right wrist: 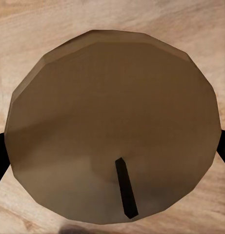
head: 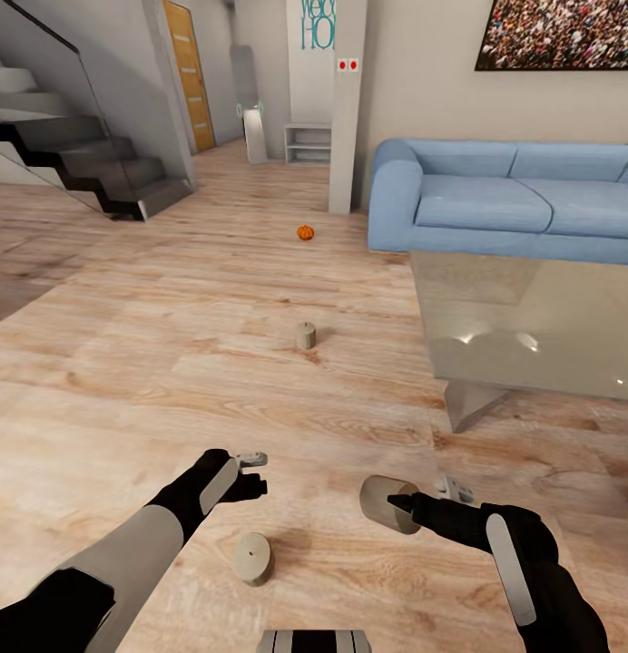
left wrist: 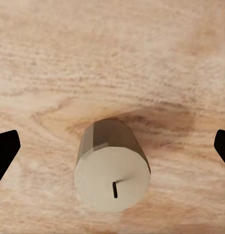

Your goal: Place each of the two pumpkins and all three candles from the living room inside a cabinet in the living room (use any cabinet), then make sure every cabinet is closed, and position the cauldron so it is next to a table in the living room.

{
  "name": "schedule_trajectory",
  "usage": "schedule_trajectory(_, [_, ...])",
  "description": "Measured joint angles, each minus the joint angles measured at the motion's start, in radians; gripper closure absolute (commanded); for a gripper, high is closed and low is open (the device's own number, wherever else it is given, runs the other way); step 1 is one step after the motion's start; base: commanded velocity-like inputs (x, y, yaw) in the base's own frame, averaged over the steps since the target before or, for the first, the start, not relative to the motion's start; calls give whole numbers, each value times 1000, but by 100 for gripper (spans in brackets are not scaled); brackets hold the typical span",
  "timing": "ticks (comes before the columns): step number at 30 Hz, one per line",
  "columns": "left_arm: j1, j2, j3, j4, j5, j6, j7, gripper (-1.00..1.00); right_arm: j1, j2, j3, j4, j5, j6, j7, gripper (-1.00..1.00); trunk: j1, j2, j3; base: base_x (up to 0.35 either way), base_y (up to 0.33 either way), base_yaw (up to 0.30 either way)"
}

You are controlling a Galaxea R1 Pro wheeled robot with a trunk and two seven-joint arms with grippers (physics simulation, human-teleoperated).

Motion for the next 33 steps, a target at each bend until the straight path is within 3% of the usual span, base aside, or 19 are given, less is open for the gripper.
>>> schedule_trajectory(5, [0, 0, 0, 0, 0, 0, 0, -100, 0, 0, 0, 0, 0, 0, 0, 100, 0, 0, 0, 0, 0, 0])
schedule_trajectory(33, [0, 0, 0, 0, 0, -16, -1, -100, 0, 0, 0, 0, 1, 0, 0, 100, 13, -7, -108, 0, 0, 0])
